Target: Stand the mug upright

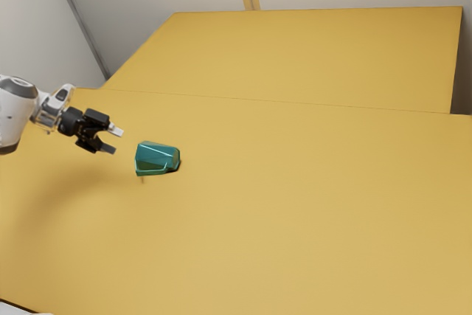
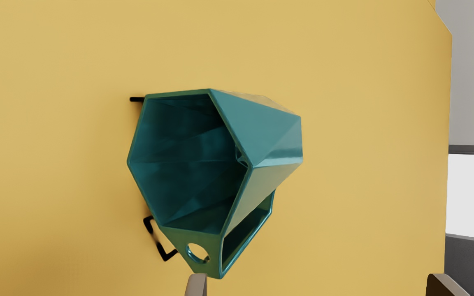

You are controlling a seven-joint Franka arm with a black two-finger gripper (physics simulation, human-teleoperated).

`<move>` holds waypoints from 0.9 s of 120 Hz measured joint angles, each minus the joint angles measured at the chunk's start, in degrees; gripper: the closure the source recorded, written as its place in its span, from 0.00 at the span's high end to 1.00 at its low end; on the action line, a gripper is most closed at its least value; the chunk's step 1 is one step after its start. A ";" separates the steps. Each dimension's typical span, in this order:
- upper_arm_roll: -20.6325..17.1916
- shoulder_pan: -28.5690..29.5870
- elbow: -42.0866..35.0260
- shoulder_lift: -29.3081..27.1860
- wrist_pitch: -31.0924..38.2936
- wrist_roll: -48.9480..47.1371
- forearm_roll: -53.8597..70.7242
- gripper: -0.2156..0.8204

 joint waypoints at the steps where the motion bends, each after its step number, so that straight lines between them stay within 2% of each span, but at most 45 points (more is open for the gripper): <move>1: 0.00 -0.01 0.03 0.14 0.01 0.10 -0.03 0.77; 74: -0.96 -0.65 3.98 6.80 1.08 4.11 -2.47 0.77; 108: -1.83 -1.17 4.07 7.91 1.21 4.93 -2.52 0.77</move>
